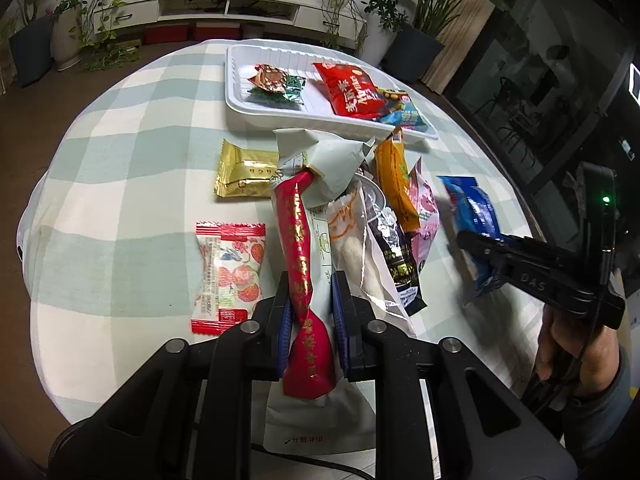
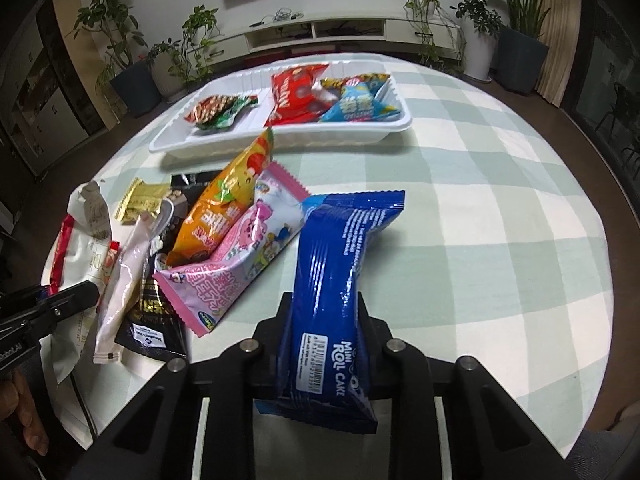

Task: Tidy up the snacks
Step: 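Lift both packets toward the tray with the left and right tools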

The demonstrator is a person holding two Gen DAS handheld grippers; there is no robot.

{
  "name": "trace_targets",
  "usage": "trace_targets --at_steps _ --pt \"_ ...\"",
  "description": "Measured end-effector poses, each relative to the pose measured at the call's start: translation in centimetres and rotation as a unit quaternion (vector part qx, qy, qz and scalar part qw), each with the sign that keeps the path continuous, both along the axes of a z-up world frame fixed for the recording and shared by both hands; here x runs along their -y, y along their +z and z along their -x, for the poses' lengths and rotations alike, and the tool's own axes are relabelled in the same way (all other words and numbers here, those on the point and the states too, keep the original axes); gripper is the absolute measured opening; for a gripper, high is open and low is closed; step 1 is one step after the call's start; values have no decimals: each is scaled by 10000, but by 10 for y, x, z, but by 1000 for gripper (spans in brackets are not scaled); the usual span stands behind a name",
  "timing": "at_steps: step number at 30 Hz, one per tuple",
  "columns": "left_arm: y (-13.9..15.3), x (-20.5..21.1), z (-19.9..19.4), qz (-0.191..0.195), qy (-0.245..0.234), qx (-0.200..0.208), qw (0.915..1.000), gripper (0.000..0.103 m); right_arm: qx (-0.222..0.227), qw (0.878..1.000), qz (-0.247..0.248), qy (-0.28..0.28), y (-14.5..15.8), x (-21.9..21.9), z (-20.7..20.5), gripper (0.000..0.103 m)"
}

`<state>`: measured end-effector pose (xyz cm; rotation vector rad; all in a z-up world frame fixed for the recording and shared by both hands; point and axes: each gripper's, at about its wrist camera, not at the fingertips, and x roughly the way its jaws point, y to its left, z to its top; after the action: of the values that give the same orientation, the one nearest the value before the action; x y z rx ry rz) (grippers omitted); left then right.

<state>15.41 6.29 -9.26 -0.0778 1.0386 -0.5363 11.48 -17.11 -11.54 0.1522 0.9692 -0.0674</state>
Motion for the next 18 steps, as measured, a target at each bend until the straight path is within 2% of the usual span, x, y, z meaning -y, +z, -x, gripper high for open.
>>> trace_targets --at_steps 6,10,15,18 --pt "17 -11 -10 168 110 92 9998 17 320 9993 -97 -158 27 22 7 28" --pt "42 -17 -30 282 156 266 9991 17 624 9976 -171 -263 51 44 4 28" --pt "73 -9 -70 315 83 463 9984 17 1121 9931 -219 -268 92 70 -17 28" --pt "87 4 -103 314 10 518 9982 17 1429 9896 -181 56 118 66 -40 28"
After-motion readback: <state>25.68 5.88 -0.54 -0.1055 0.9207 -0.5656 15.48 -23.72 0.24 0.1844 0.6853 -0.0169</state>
